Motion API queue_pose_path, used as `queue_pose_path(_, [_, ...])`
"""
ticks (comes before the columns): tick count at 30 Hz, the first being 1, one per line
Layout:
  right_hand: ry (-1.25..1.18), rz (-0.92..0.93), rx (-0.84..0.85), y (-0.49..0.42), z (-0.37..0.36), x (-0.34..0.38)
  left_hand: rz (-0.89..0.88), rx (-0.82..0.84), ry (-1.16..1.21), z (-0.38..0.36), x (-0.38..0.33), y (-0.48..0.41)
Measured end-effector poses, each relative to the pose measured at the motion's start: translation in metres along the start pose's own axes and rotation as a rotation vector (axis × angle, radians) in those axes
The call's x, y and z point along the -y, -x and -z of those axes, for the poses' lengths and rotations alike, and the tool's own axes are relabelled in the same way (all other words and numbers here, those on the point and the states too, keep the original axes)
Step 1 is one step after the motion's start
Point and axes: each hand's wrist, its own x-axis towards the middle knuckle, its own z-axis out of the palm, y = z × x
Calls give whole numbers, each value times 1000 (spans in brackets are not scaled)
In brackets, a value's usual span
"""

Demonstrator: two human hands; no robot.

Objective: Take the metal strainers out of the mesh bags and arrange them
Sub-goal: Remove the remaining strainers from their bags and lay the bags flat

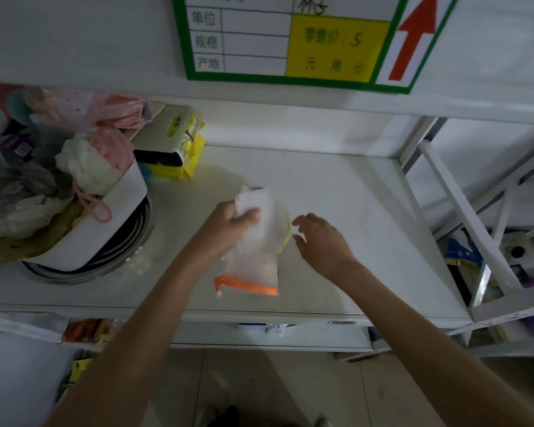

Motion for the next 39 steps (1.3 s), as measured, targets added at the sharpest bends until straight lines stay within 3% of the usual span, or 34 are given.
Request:
queue_pose_path(3, [-47,159,-73,-2,32,-9,-20,119,-175,-17,-7,-6])
queue_pose_path(8, [-89,295,29,-2,61,-19,4,236,-212,-39,-12,-11])
queue_pose_path(12, [-218,236,66,1,68,-30,46,260,-114,-51,-8,-14])
queue_pose_path(17, [-502,1,117,2,71,-42,119,164,8,-56,-9,-6])
queue_pose_path(24, [-494,4,352,-1,58,-71,209,70,187,-55,-8,-5])
queue_pose_path(26, [-674,-110,353,-1,51,-83,228,64,170,-56,-5,-2])
queue_pose_path(29, [-1168,-362,388,-4,42,-99,248,38,157,-63,3,-1])
queue_pose_path(33, [-1439,-429,487,-2,32,-107,245,12,171,-70,5,-2])
queue_pose_path(36, [-1274,-430,436,-3,40,-111,269,17,170,-65,5,-4])
queue_pose_path(39, [-839,-367,289,-14,51,-123,289,23,196,-54,5,-2])
